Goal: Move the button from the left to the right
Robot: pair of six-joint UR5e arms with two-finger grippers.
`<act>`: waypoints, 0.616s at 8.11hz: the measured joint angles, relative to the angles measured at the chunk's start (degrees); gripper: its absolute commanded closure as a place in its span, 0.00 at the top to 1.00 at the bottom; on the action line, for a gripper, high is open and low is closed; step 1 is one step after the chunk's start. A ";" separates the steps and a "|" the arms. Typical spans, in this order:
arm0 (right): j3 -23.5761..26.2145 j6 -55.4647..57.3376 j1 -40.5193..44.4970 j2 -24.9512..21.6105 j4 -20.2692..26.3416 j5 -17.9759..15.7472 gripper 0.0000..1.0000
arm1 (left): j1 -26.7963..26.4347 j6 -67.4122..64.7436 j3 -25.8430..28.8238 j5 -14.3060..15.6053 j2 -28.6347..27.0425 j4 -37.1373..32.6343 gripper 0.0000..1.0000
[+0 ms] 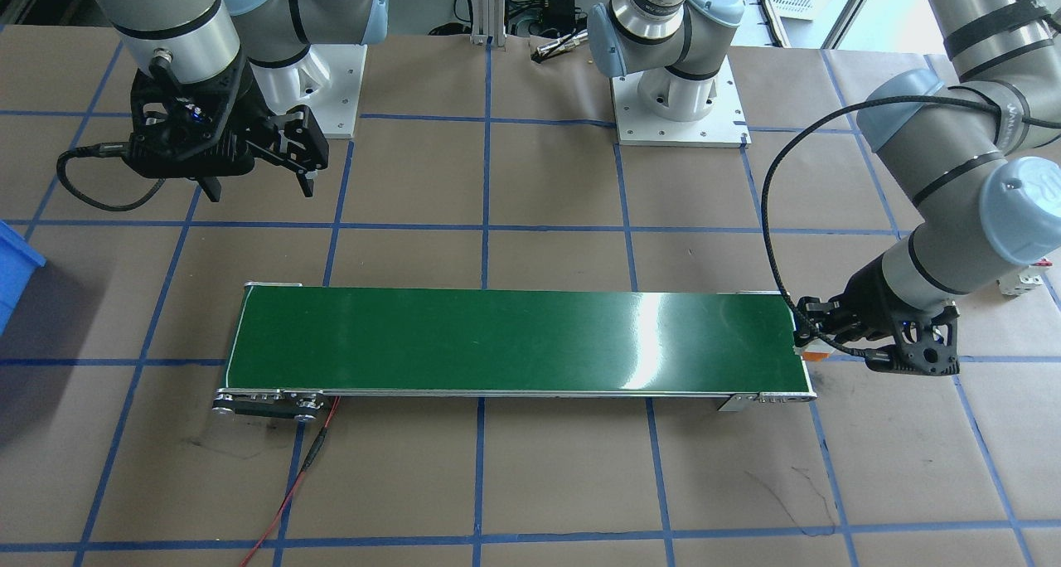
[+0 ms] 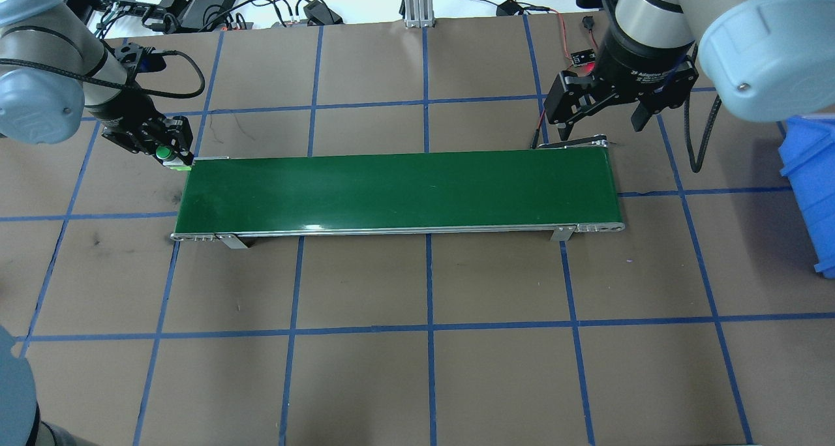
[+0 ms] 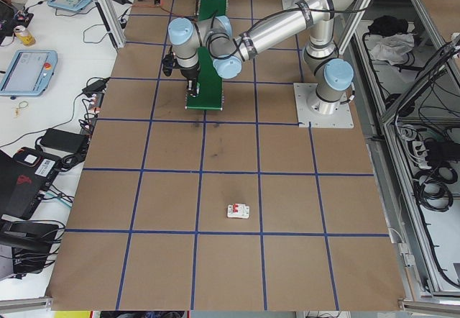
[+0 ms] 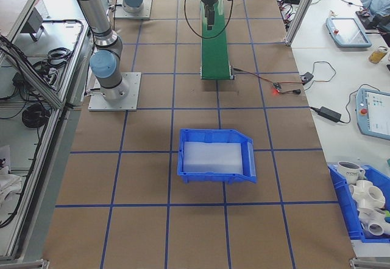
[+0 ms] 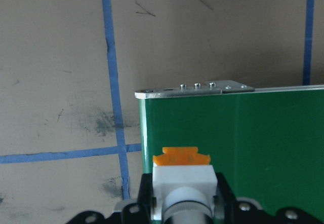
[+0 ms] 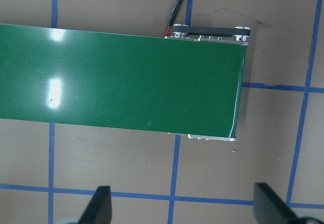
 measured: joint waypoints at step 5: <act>0.00 0.05 0.00 0.04 0.01 -0.03 1.00 | -0.50 -0.14 -3.31 0.19 -1.93 0.97 0.46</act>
